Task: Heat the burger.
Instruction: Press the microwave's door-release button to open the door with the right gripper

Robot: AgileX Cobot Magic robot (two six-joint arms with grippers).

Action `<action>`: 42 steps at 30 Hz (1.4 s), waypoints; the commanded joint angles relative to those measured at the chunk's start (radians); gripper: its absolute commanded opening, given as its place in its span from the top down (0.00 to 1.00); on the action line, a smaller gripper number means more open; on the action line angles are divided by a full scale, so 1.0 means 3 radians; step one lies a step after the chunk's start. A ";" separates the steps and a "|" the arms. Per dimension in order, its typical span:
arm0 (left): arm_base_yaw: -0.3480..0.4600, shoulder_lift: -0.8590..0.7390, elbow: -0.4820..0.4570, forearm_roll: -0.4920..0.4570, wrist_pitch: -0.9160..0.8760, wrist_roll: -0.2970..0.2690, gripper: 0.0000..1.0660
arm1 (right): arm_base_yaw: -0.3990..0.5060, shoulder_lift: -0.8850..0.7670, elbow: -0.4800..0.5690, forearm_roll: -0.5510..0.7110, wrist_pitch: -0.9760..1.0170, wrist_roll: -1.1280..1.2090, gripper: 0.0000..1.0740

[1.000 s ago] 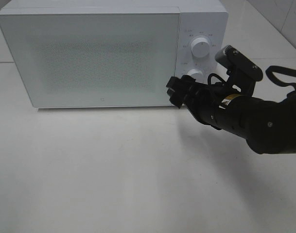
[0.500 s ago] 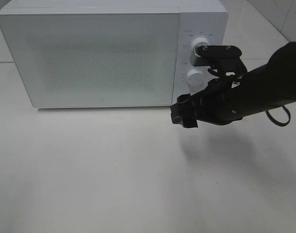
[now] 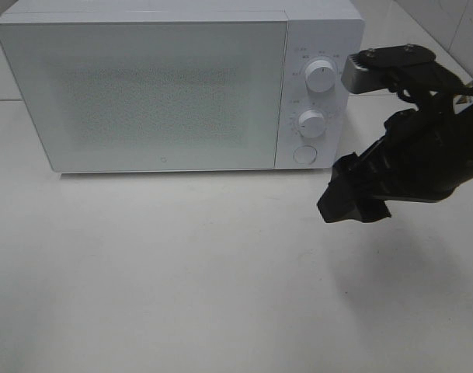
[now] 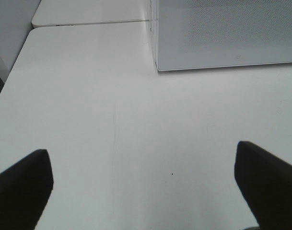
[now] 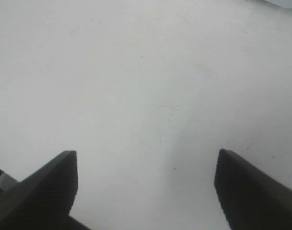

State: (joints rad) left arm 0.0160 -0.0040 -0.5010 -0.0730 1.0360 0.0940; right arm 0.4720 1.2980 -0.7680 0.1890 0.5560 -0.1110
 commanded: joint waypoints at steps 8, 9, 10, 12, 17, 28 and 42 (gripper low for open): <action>0.0003 -0.0097 0.0007 -0.0020 -0.0023 0.0000 0.08 | -0.0017 -0.0800 -0.0017 -0.0170 0.0810 0.0110 0.29; 0.0003 -0.0097 0.0007 -0.0020 -0.0023 0.0000 0.08 | -0.0017 -0.0800 -0.0017 -0.0170 0.0810 0.0110 0.29; 0.0003 -0.0097 0.0007 -0.0020 -0.0023 0.0000 0.08 | -0.0017 -0.0883 -0.0017 -0.0213 0.0863 0.0133 0.29; 0.0003 -0.0097 0.0007 -0.0020 -0.0023 0.0000 0.08 | -0.0017 -0.1070 -0.0017 -0.0287 0.0950 0.0163 0.29; 0.0003 -0.0097 0.0007 -0.0020 -0.0023 0.0000 0.08 | -0.0017 -0.1473 0.0043 -0.0480 0.1060 0.0257 0.29; 0.0003 -0.0097 0.0007 -0.0020 -0.0023 0.0000 0.08 | -0.0543 -0.2610 0.0627 -0.0630 0.1297 0.0370 0.29; 0.0003 -0.0097 0.0007 -0.0020 -0.0023 0.0000 0.08 | -0.1197 -0.3957 0.0867 -0.0710 0.1580 0.0343 0.29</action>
State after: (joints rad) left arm 0.0160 -0.0040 -0.5010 -0.0730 1.0360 0.0940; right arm 0.1210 0.1210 -0.5130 -0.0180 1.0210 0.0000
